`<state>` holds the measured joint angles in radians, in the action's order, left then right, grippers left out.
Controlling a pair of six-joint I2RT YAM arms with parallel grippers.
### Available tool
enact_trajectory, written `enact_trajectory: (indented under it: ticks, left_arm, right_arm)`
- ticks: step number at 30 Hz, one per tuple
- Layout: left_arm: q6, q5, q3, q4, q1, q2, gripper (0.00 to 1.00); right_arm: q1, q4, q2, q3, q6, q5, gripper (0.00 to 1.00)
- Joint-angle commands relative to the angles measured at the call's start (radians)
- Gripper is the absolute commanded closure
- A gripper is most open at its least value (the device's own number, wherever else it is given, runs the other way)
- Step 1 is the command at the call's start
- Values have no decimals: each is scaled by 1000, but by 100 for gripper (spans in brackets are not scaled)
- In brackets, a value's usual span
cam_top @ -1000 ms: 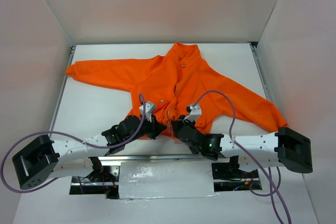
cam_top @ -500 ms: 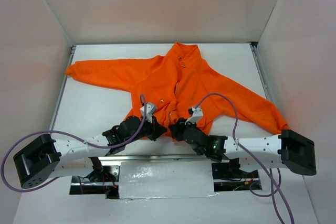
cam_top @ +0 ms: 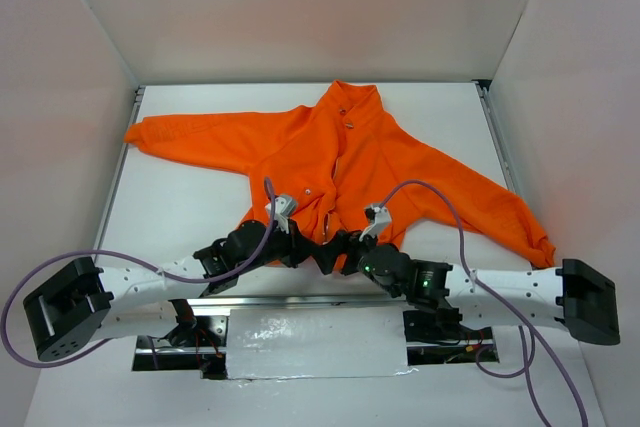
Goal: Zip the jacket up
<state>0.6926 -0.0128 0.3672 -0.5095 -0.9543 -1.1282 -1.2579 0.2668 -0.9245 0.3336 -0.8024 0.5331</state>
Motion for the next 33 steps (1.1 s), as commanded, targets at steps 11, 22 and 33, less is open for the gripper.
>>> enact_trajectory:
  ticks: [11, 22, 33]
  left_arm:
    - [28, 88, 58, -63, 5, 27, 100]
    - [48, 139, 64, -100, 8, 30, 100]
    - [61, 162, 67, -116, 6, 21, 100]
  right_arm:
    - [-1, -136, 188, -73, -150, -7, 2]
    - [-3, -259, 303, -70, -239, -116, 5]
    - [-9, -155, 299, -108, -282, -226, 10]
